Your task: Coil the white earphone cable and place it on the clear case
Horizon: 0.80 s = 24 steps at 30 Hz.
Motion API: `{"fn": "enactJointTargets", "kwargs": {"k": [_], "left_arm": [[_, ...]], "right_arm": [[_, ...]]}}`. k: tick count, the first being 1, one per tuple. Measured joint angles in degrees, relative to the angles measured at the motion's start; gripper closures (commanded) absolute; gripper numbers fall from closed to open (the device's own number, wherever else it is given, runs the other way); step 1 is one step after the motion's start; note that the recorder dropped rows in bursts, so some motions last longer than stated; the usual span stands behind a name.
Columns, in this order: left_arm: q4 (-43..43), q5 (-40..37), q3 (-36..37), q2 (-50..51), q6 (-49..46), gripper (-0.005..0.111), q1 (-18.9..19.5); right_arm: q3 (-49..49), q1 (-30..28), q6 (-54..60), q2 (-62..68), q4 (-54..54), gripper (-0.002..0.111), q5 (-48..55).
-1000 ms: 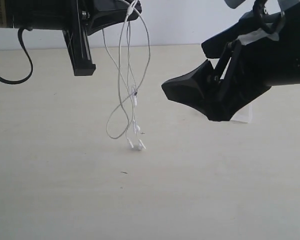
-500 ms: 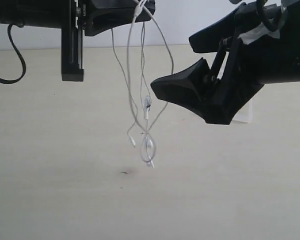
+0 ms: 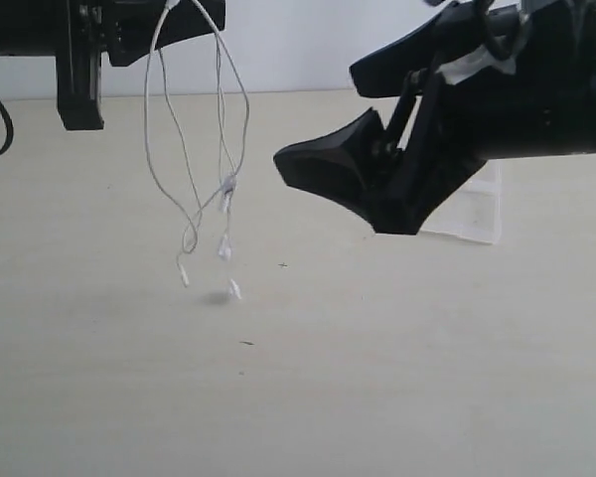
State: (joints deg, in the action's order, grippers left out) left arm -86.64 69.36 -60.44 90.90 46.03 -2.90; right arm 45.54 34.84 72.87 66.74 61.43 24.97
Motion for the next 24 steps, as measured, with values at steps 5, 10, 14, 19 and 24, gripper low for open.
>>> {"fn": "enactJointTargets", "kwargs": {"k": [5,10,14,19,24], "left_arm": [[-0.12,0.0,0.0,1.03,-0.02,0.107,0.0],[-0.12,0.0,0.0,1.03,-0.02,0.107,0.0],[-0.12,0.0,0.0,1.03,-0.02,0.107,0.0],[-0.12,0.0,0.0,1.03,-0.02,0.107,0.0],[-0.12,0.0,0.0,1.03,0.26,0.107,0.0]], "right_arm": [[0.0,0.0,14.85,7.4,12.96,0.021,2.21],[0.0,0.0,31.61,12.59,28.43,0.021,2.85],[0.0,0.0,41.91,15.37,36.26,0.021,6.5],[0.79,0.0,45.45,19.25,37.8,0.021,10.46],[1.69,0.0,45.92,21.43,37.92,0.021,9.41]]}}
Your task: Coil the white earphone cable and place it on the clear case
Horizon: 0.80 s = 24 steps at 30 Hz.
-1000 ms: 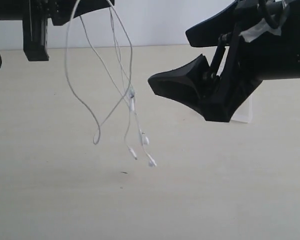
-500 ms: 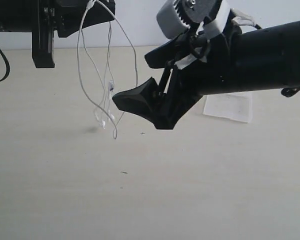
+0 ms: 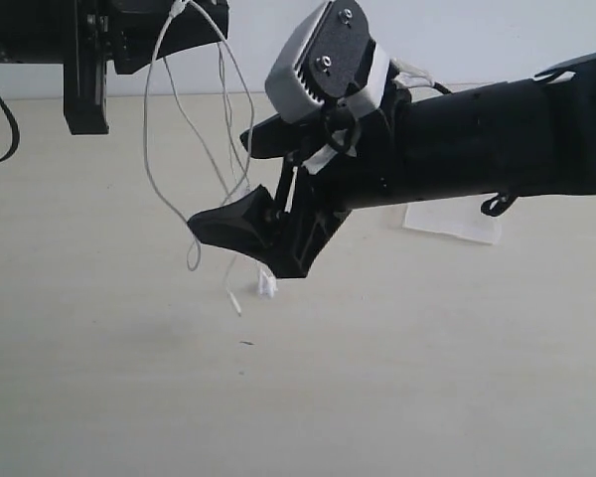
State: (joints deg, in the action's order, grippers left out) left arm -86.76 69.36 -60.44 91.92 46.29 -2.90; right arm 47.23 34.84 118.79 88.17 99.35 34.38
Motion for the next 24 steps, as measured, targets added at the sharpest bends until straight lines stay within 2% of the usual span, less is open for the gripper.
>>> {"fn": "enactJointTargets", "kwargs": {"k": [9,24], "left_arm": [[0.0,0.0,0.0,0.0,0.13,0.107,0.0],[0.23,0.0,0.0,0.0,0.13,0.107,0.0]], "right_arm": [[3.52,0.0,-0.59,0.8,0.11,0.021,-3.82],[4.12,0.0,-11.86,-1.28,-3.07,0.022,-5.75]]}}
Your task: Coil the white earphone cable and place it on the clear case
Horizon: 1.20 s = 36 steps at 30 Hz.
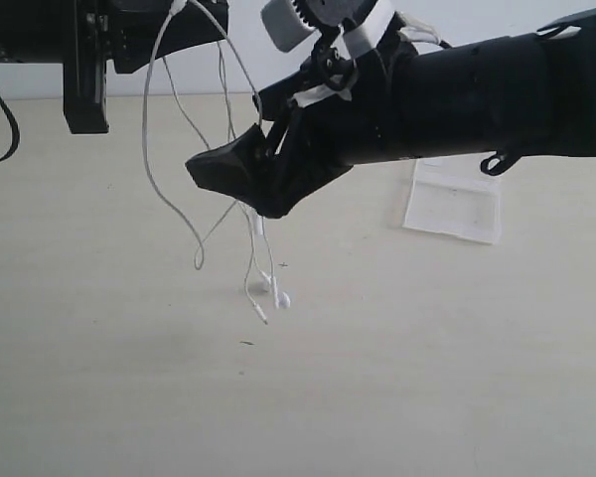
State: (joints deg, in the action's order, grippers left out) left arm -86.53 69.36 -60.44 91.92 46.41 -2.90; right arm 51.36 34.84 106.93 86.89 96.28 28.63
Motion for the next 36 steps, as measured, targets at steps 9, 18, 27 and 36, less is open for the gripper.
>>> {"fn": "enactJointTargets", "kwargs": {"k": [9,18,27,36], "left_arm": [[0.82,0.0,0.0,0.0,0.0,0.107,0.0],[1.74,0.0,0.0,0.0,0.0,0.107,0.0],[3.01,0.0,0.0,0.0,0.0,0.107,0.0],[3.88,0.0,0.0,0.0,0.73,0.107,0.0]], "right_arm": [[0.0,0.0,-6.5,-1.3,-0.21,0.006,-0.14],[0.0,0.0,-7.94,-0.84,-0.54,0.004,-1.24],[0.0,0.0,-15.89,-0.84,-0.23,0.004,2.14],[0.0,0.0,-13.25,-1.05,-3.19,0.004,4.64]]}}
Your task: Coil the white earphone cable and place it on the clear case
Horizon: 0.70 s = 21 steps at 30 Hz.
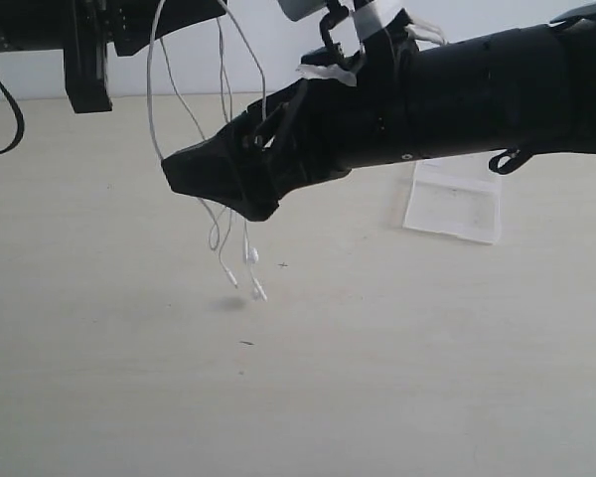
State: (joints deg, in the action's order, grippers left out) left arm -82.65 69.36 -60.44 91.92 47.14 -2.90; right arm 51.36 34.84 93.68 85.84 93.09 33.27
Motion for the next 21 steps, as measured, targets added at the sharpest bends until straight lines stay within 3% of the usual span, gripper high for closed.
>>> {"fn": "enactJointTargets", "kwargs": {"k": [21], "left_arm": [[2.85,0.22,0.0,2.14,1.51,0.107,0.0]], "right_arm": [[0.0,0.0,13.86,1.52,4.2,0.004,-4.83]]}}
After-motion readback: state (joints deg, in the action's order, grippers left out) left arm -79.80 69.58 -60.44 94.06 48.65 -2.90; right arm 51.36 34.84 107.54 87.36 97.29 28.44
